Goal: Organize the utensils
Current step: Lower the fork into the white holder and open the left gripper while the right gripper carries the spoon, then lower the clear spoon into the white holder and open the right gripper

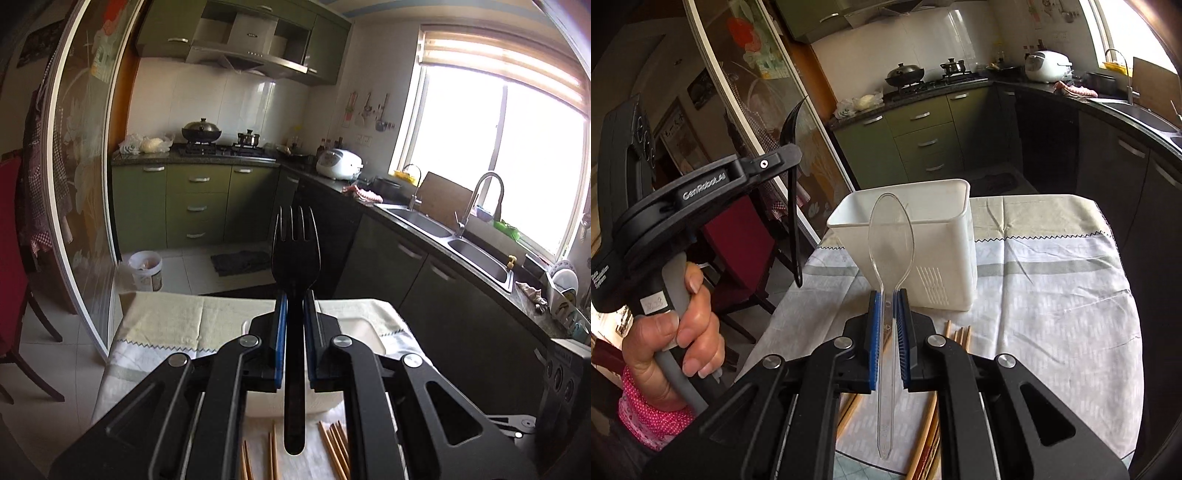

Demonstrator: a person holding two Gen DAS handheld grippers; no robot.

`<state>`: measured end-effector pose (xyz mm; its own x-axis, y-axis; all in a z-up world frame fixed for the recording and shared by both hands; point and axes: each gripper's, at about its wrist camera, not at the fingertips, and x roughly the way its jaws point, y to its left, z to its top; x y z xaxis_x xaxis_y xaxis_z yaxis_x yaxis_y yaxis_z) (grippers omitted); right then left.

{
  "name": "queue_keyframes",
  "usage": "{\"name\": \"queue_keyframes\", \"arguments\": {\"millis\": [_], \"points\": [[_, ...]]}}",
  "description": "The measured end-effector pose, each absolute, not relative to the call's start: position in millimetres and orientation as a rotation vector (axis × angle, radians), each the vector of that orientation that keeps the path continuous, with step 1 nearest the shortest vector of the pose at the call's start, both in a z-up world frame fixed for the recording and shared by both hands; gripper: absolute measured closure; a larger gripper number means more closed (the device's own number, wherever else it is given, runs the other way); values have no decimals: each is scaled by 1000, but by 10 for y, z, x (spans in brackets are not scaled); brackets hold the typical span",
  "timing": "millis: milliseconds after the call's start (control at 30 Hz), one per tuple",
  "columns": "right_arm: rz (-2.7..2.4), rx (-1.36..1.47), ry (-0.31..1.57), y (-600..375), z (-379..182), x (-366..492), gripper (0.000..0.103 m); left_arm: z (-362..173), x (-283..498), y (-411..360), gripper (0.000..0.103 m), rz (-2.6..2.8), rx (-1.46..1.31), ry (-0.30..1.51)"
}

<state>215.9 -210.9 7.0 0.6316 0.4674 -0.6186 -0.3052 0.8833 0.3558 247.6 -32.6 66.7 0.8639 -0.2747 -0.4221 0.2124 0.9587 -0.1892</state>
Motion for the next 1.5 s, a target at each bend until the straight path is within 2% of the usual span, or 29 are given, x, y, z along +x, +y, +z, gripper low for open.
{"name": "queue_keyframes", "arguments": {"millis": [133,333,767,900,1167,1367,1500], "points": [[447,208,765,-2146,66,2114,93,722,2686,-424,94,-224,-120,354],[442,195,754,-2244,129,1983,93,708,2956,-538,94,-199,-97,295],[423,186,717,-2340,247,1988,93,233,3158,-536,92,-153,-22,486],[417,190,692,-2349,334,2011,93,227,3095,-506,79,-148,0,520],[379,186,558,-2301,747,2222,93,206,2835,-308,71,-132,-4,567],[278,187,401,-2249,1100,2626,93,126,2612,-166,52,-124,13,615],[222,177,332,-2188,1140,2928,93,82,2446,-125,34,-136,42,642]]}}
